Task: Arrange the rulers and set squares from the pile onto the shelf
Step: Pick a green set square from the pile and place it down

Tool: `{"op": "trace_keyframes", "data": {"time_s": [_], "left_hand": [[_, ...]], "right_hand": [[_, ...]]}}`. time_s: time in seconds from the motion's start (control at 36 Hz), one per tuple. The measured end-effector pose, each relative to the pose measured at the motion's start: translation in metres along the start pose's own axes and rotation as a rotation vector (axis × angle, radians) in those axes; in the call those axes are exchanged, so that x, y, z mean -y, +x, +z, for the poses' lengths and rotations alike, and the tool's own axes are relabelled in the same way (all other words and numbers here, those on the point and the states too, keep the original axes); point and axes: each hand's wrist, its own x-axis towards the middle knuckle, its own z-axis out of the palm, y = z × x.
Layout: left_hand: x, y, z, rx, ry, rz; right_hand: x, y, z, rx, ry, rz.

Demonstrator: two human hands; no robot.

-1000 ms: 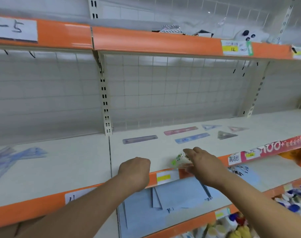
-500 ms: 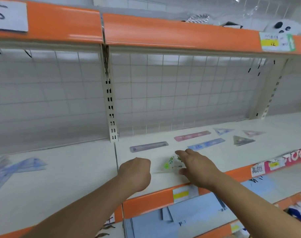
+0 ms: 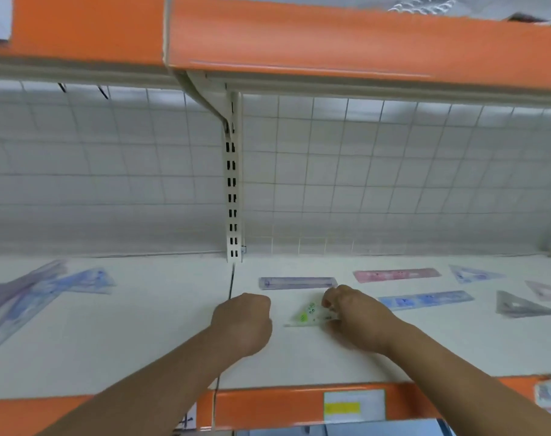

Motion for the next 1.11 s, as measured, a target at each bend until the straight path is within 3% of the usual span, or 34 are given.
{"op": "trace_keyframes", "data": {"time_s": [0.64,1.11], "left_hand": [[-0.015,-0.001,-0.003,-0.031,0.007,-0.087],[0.015,-0.041,-0.014,-0.103,-0.027,-0.322]], "right_hand": [[-0.01,0.012,0.0,0.037,0.004,-0.145],[0.067,0.034,-0.013,0.014,-0.006,-0.493]]}}
